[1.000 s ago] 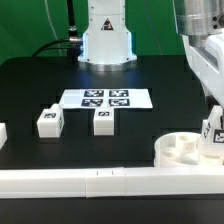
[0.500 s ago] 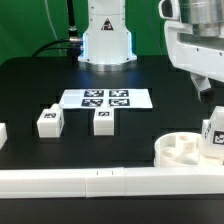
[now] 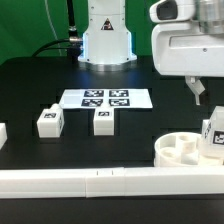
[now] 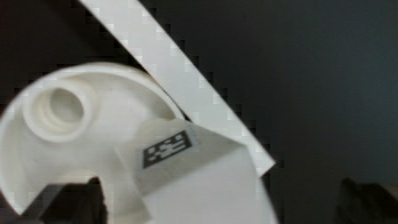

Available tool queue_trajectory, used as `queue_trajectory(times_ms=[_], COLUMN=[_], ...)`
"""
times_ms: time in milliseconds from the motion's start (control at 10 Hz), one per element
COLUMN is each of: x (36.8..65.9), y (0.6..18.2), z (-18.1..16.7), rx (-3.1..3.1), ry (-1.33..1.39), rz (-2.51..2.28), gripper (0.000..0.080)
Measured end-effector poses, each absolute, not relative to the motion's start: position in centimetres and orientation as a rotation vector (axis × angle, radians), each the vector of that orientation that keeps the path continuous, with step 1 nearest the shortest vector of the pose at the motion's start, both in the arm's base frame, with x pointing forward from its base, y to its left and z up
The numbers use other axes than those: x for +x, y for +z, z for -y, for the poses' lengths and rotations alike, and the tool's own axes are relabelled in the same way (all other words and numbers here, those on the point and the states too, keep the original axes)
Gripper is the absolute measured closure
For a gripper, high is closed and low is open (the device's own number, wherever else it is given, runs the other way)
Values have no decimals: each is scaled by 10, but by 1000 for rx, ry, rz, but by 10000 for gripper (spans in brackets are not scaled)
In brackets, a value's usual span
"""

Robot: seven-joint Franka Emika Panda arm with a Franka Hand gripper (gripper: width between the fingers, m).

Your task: Assemble stool

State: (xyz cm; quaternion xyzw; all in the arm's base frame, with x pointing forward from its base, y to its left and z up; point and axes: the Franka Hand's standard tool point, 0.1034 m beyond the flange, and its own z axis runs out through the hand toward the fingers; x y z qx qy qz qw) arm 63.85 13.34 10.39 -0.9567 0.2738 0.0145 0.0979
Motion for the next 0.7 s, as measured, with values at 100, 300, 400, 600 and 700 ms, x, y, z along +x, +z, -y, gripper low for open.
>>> queue_trajectory(times_ms=[100,300,400,600,700], x=[638,638,638,637,636], y=[103,102,102,101,102], z=[-132,-132,-131,-135,-139], rx=[-2855,-2892,-2915,-2963,-2982], ry=[33,18,5,-18,-26], rz=[-722,-554,-422,-144,-3], gripper=[151,151,151,151,151])
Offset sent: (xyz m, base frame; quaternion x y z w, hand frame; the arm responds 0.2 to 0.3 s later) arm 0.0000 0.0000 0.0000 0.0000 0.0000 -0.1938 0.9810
